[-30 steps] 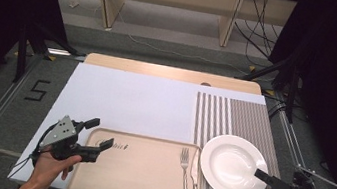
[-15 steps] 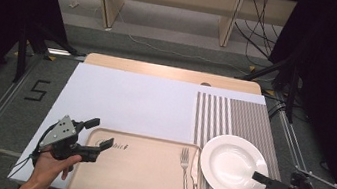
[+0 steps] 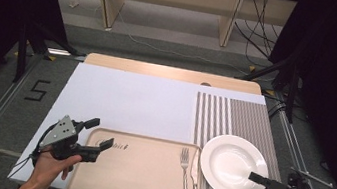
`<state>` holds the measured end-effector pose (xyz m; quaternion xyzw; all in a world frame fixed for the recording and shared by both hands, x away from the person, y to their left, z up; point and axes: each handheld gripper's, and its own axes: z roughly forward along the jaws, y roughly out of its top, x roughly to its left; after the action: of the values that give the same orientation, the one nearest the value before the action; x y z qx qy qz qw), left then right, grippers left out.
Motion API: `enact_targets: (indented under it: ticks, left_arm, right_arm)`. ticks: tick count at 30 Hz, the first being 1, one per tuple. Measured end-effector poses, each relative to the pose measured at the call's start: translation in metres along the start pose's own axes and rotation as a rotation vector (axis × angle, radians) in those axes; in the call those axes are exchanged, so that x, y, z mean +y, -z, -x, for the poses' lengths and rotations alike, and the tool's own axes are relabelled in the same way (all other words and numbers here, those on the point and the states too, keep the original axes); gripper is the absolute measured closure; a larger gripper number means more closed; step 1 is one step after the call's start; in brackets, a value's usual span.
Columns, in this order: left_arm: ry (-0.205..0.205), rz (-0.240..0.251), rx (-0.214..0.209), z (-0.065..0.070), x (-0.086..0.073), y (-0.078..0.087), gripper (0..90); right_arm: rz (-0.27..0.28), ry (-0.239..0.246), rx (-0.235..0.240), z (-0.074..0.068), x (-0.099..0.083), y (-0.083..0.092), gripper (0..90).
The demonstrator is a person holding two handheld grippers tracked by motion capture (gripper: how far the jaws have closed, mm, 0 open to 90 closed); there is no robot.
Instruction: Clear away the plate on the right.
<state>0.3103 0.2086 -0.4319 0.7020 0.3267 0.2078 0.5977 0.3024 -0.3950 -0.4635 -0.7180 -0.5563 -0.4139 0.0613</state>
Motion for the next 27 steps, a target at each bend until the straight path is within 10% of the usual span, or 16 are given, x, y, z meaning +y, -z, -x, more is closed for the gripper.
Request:
enact_targets:
  ticks: [27]
  left_arm:
    - [0.011, 0.001, -0.003, 0.0007, 0.0000, -0.0003, 17.1]
  right_arm:
    - [-0.039, -0.029, 0.080, 0.0098, 0.0014, -0.0109, 35.5]
